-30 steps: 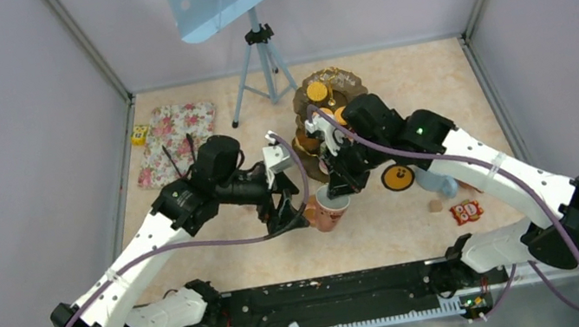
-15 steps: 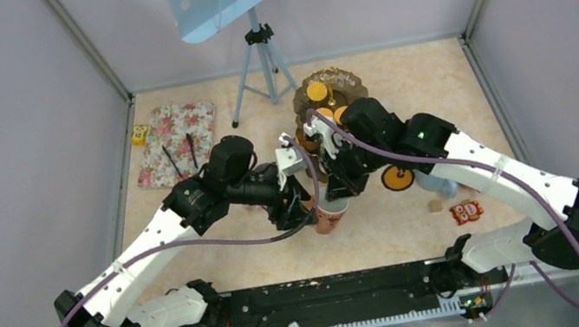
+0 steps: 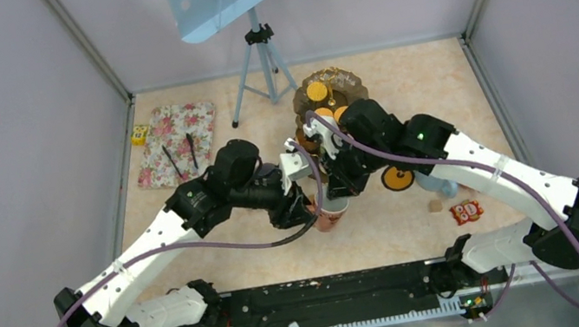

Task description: Serve the afternoon tea

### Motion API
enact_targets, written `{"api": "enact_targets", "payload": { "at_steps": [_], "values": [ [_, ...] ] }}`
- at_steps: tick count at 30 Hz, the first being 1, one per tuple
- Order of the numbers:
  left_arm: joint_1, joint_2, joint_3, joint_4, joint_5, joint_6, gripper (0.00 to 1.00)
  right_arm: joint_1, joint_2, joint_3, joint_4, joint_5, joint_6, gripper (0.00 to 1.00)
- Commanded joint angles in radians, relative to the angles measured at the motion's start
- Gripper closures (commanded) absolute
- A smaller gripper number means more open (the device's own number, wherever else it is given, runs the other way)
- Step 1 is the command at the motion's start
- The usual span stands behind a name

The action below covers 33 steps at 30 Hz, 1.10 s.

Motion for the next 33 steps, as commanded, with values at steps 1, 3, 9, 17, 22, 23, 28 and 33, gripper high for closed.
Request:
{"api": "enact_targets", "payload": {
  "at_steps": [1, 3, 9, 17, 22, 23, 28, 33],
  "values": [
    [-0.007, 0.002, 0.006, -0.006, -0.038, 0.038, 0.52, 0.025, -0.047, 0.022, 0.103, -0.069, 0.026, 1.0],
    [-0.008, 0.002, 0.006, 0.005, -0.036, 0.033, 0.59, 0.025, -0.045, 0.023, 0.108, -0.074, 0.026, 1.0],
    [-0.041, -0.005, -0.009, 0.009, -0.096, 0.041, 1.0, 0.025, -0.05, 0.016, 0.13, -0.084, 0.029, 1.0],
    [-0.047, -0.16, -0.199, 0.209, -0.314, -0.003, 1.0, 0.019, -0.134, -0.065, 0.191, 0.197, 0.118, 0.39],
    [-0.07, -0.291, -0.415, 0.459, -0.48, -0.086, 1.0, -0.097, -0.29, -0.157, 0.281, 0.361, 0.262, 0.27],
    [-0.076, -0.299, -0.448, 0.511, -0.506, -0.1, 1.0, -0.113, -0.33, -0.179, 0.296, 0.395, 0.277, 0.26],
    [-0.121, -0.272, -0.6, 0.793, -0.698, -0.133, 1.0, -0.122, -0.464, -0.222, 0.32, 0.547, 0.293, 0.23],
    [-0.141, -0.212, -0.691, 0.988, -0.777, -0.115, 1.0, -0.122, -0.527, -0.217, 0.307, 0.595, 0.283, 0.23]
  ]
}}
